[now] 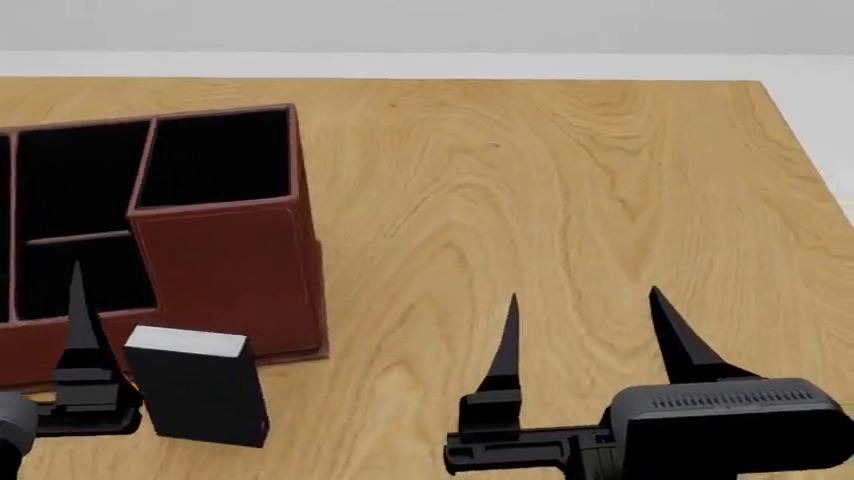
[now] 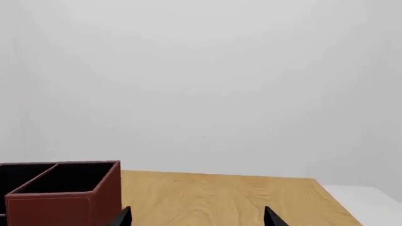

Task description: Pick up the book and place it in the right compartment of the caddy.

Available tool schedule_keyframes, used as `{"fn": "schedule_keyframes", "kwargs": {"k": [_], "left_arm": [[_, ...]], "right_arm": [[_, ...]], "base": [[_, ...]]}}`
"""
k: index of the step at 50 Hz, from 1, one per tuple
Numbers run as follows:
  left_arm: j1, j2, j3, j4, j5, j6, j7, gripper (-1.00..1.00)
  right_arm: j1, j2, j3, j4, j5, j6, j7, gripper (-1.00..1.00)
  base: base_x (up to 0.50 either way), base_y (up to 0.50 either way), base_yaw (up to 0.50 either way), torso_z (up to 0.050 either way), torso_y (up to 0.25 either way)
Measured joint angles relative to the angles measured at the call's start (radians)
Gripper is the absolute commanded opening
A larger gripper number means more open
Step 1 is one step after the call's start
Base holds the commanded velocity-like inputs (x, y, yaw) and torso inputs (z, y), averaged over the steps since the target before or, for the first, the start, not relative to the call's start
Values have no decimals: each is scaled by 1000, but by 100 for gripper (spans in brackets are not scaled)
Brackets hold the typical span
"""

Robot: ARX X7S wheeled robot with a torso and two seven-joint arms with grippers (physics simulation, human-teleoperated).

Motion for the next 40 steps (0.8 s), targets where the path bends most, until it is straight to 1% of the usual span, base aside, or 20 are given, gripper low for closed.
{"fn": "schedule_keyframes", "kwargs": {"k": [14, 23, 29, 40], "left_arm": [[0, -13, 4, 1, 3, 13, -13, 100], [1, -20, 5, 7, 0, 13, -19, 100], [1, -25, 5, 11, -3, 12, -23, 100], [2, -32, 8, 14, -6, 14, -31, 100]], "right_arm": [[6, 17, -33, -2, -24, 14, 16, 100], [12, 22, -49, 0, -34, 28, 29, 100], [27, 25, -67, 2, -47, 52, 42, 100], [36, 39, -106, -12, -101, 73, 83, 100]], "base": [[492, -137, 0, 0, 0], [500, -44, 0, 0, 2], [-11, 0, 0, 0, 2], [0, 0, 500, 0, 0]]}}
